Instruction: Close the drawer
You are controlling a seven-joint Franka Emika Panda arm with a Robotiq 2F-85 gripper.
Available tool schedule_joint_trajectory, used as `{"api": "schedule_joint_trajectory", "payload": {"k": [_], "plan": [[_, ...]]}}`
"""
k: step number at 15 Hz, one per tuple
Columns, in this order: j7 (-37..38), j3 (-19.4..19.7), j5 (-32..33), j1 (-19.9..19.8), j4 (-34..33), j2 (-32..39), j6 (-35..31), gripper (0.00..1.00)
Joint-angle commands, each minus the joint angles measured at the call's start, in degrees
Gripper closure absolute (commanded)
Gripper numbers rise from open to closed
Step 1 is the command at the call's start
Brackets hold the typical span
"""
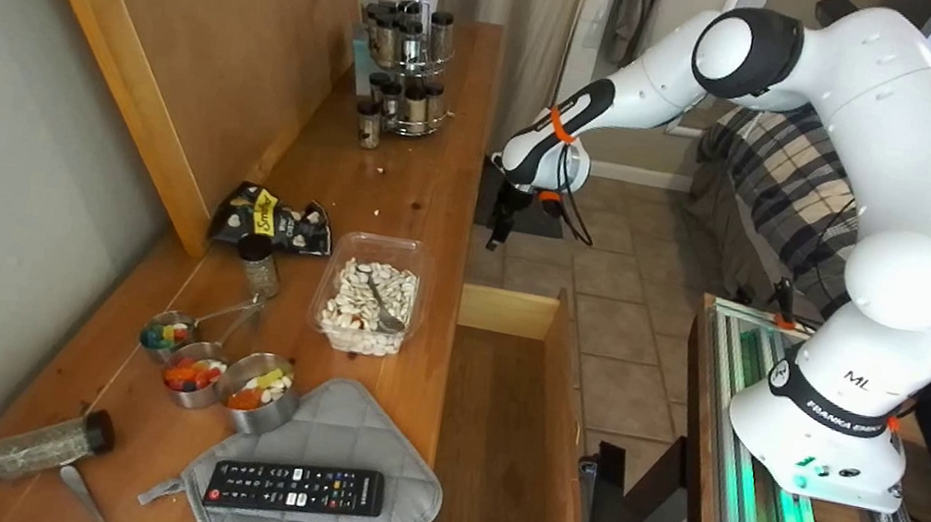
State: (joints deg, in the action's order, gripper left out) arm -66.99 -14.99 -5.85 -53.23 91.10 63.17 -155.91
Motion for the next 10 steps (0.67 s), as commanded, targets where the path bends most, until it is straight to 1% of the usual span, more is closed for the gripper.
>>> {"api": "schedule_joint_trajectory", "payload": {"k": [1, 3, 5, 7, 10], "plan": [[4.9, 5.2, 0.7, 3.7, 10.1, -6.9, -1.0, 0.0], [5.8, 6.2, 0.5, 4.2, 16.1, -10.5, -2.5, 0.0], [8.7, 8.8, 0.8, 6.0, 21.8, -14.4, -5.5, 0.0], [12.4, 11.1, 0.8, 7.6, 27.5, -18.5, -10.1, 0.0], [19.8, 15.3, 1.7, 12.0, 36.3, -24.3, -18.4, 0.0]]}}
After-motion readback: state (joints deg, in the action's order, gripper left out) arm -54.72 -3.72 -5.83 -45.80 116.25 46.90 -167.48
